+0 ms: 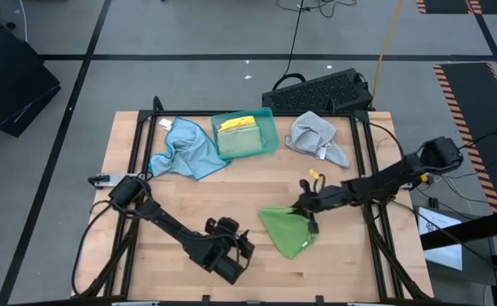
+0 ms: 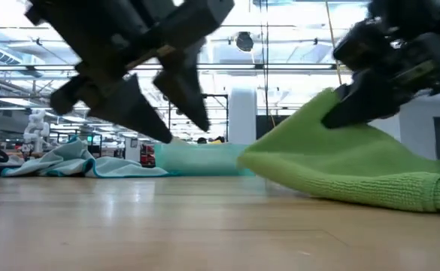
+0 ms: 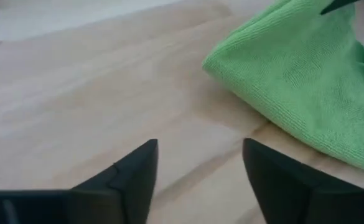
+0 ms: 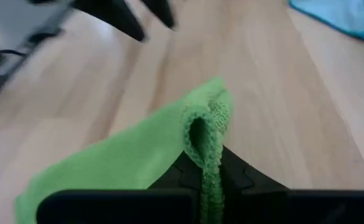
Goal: Fold microfiber towels
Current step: Fold the green microfiber cloth
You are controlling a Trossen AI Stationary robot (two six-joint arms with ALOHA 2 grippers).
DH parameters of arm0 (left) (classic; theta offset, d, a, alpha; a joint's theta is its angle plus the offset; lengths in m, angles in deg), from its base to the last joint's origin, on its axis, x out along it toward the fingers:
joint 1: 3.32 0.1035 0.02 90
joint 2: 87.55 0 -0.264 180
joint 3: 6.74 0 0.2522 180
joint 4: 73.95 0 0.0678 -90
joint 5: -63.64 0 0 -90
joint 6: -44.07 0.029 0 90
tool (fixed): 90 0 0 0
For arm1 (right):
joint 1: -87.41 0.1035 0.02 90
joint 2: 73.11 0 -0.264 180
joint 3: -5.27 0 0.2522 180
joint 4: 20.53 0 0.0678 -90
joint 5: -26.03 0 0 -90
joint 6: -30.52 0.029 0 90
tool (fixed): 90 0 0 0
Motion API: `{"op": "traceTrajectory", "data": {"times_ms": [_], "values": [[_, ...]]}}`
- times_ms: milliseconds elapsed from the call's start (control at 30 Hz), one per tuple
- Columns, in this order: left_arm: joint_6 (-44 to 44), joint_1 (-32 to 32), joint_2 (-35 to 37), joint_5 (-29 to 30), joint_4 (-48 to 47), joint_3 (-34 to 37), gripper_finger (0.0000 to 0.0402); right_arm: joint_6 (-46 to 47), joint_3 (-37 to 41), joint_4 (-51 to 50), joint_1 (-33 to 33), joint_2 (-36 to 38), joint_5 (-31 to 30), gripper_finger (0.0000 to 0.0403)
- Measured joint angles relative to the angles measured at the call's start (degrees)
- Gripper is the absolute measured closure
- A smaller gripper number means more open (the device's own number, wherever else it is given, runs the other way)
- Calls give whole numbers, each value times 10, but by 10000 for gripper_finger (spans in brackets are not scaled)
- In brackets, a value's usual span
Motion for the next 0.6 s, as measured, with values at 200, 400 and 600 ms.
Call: {"op": "traceTrajectory", "data": {"times_ms": [200,400,600], "values": [[187,53,0,-57,90,0,75,-61,77,142,29,23,1,395],[331,108,1,-82,127,0,21,-111,109,180,36,34,2,394],[454,139,2,-181,213,0,29,-151,121,179,36,44,2,393]]}}
